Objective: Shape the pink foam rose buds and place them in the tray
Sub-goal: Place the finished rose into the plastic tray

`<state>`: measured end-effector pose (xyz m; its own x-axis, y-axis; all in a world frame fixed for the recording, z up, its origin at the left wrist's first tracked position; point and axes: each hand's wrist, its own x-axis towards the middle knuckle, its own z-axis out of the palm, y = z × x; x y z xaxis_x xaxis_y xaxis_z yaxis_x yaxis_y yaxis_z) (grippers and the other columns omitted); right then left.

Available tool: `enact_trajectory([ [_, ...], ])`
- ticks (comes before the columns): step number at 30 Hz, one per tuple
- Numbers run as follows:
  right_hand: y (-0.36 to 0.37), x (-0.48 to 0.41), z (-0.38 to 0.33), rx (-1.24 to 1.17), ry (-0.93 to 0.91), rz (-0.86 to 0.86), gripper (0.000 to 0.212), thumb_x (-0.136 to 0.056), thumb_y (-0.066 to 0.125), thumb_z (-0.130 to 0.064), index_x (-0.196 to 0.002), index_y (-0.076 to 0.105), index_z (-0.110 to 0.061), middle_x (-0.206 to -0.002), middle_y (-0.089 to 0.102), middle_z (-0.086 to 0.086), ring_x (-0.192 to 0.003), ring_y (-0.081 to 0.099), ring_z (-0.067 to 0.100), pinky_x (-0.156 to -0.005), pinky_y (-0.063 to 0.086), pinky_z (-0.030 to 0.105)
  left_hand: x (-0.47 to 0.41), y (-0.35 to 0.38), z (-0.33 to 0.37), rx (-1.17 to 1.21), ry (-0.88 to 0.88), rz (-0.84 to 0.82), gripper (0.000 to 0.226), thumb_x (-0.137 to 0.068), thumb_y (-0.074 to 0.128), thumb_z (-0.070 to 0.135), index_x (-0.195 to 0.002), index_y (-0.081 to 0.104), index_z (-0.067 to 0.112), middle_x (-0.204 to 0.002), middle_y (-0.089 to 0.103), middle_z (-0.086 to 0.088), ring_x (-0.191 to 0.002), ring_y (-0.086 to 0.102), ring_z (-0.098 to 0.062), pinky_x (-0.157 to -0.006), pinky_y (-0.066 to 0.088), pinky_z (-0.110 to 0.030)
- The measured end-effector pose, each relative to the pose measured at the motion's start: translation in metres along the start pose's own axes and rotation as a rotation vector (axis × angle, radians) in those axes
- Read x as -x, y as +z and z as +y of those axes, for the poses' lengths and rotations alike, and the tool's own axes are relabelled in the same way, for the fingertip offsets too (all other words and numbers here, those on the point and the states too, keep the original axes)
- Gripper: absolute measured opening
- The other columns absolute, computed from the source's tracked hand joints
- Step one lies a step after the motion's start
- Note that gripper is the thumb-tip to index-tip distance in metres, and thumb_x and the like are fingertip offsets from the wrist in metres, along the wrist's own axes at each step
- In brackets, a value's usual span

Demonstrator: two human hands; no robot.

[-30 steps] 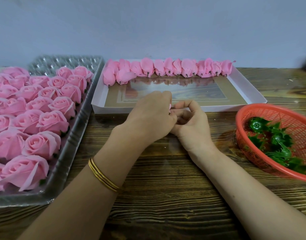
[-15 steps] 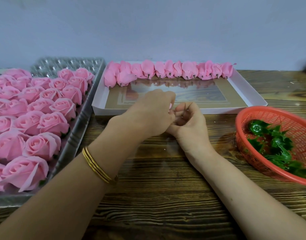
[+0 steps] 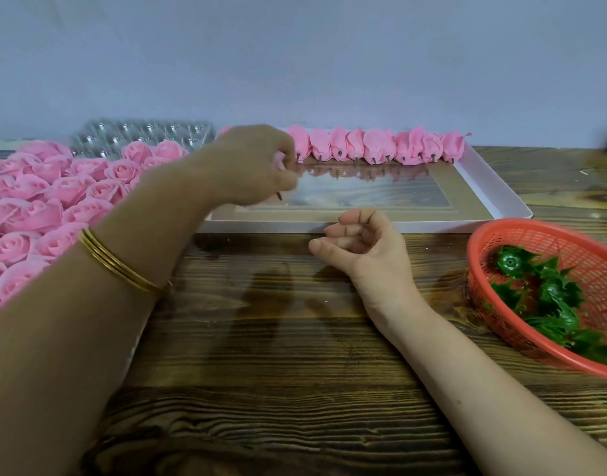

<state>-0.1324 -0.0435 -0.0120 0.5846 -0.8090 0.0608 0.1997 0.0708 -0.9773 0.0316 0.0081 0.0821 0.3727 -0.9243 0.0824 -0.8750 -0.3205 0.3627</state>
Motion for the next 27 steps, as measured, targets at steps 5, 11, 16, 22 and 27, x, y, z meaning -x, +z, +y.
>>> enact_trajectory([
  [5, -0.001, -0.001, 0.002, 0.014, 0.007, -0.013, 0.039, -0.070, 0.079, 0.008, -0.093, 0.056, -0.013, -0.085, 0.064, 0.004, -0.065, 0.065, 0.002, -0.065, 0.051, 0.014, -0.014, -0.033, -0.043, -0.035, -0.158, 0.047, 0.010, -0.091, 0.060, 0.015, -0.081, 0.059, 0.013, -0.076, 0.060, -0.002, -0.064, 0.057, -0.019, -0.060, 0.039, -0.027],
  [11, -0.002, -0.003, 0.005, 0.052, 0.013, -0.020, 0.036, -0.071, 0.080, 0.004, -0.093, 0.058, -0.015, -0.085, 0.066, 0.002, -0.072, 0.063, 0.008, -0.069, 0.051, 0.017, -0.033, -0.064, -0.101, 0.064, -0.328, 0.123, 0.014, -0.092, 0.064, 0.016, -0.080, 0.061, 0.010, -0.078, 0.063, -0.012, -0.063, 0.063, -0.023, -0.065, 0.054, -0.030],
  [16, -0.004, -0.004, 0.008, 0.076, 0.015, -0.012, 0.035, -0.071, 0.081, 0.001, -0.091, 0.059, -0.018, -0.084, 0.068, 0.000, -0.075, 0.064, 0.011, -0.069, 0.050, 0.018, -0.049, -0.078, -0.142, 0.025, -0.435, 0.144, 0.014, -0.094, 0.061, 0.014, -0.081, 0.059, 0.009, -0.083, 0.063, -0.014, -0.065, 0.063, -0.026, -0.060, 0.057, -0.030],
  [22, -0.003, -0.004, 0.009, 0.082, 0.019, -0.020, 0.033, -0.073, 0.078, 0.003, -0.090, 0.059, -0.018, -0.083, 0.068, 0.000, -0.073, 0.063, 0.010, -0.068, 0.050, 0.019, -0.052, -0.080, -0.180, -0.119, -0.509, 0.133, 0.010, -0.093, 0.060, 0.011, -0.091, 0.061, 0.001, -0.080, 0.064, -0.015, -0.068, 0.067, -0.031, -0.082, 0.052, -0.039],
  [27, -0.002, -0.003, 0.007, 0.063, 0.026, -0.025, 0.032, -0.075, 0.075, 0.006, -0.090, 0.058, -0.016, -0.083, 0.066, 0.002, -0.071, 0.060, 0.011, -0.068, 0.050, 0.019, -0.053, -0.084, -0.203, -0.137, -0.565, 0.097, 0.010, -0.094, 0.059, 0.007, -0.092, 0.059, -0.003, -0.078, 0.057, -0.016, -0.062, 0.060, -0.029, -0.063, 0.050, -0.032],
])
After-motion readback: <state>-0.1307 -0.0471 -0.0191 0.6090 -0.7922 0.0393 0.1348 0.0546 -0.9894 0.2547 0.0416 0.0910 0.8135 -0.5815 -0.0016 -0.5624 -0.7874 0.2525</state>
